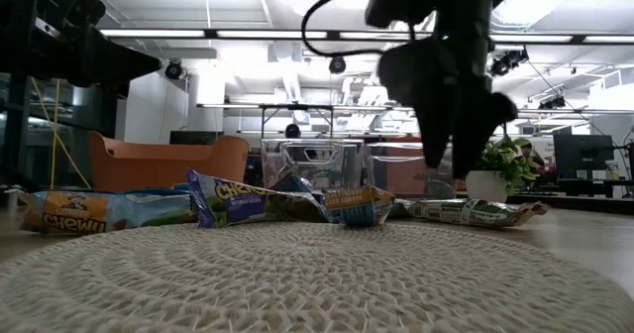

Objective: Pick and place Granola Bars by type
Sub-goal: Put the yellow granola bar into the right transparent bin

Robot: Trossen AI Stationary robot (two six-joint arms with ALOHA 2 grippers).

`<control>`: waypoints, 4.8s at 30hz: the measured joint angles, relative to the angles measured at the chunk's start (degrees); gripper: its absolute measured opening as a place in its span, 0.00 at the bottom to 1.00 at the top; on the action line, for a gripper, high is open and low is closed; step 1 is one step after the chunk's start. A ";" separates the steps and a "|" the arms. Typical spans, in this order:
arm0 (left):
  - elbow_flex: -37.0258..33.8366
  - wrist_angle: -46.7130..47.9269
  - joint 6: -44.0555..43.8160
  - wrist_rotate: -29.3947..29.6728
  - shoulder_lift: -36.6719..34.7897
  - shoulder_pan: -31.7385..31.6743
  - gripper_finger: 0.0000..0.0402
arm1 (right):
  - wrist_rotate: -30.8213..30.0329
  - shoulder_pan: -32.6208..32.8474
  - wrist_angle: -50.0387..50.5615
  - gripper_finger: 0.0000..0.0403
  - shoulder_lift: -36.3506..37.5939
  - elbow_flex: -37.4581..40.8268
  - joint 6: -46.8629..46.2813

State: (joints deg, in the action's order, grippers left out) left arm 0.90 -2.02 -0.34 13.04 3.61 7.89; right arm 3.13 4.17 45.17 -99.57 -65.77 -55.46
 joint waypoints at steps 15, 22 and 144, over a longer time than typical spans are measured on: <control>-0.01 0.01 0.00 0.00 -0.01 0.00 0.00 | 1.40 -1.14 -2.83 0.59 -5.66 -0.14 1.71; 0.01 0.00 0.00 0.00 -0.01 -0.01 0.00 | 1.07 -1.14 -3.87 0.55 -8.56 -0.28 1.43; -0.01 0.02 0.00 -0.02 -0.01 0.00 0.00 | -9.42 -38.39 -16.70 0.45 2.38 -0.18 16.09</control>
State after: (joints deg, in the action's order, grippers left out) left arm 0.89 -2.00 -0.34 13.02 3.60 7.89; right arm -6.28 -34.22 28.47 -97.19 -65.95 -39.38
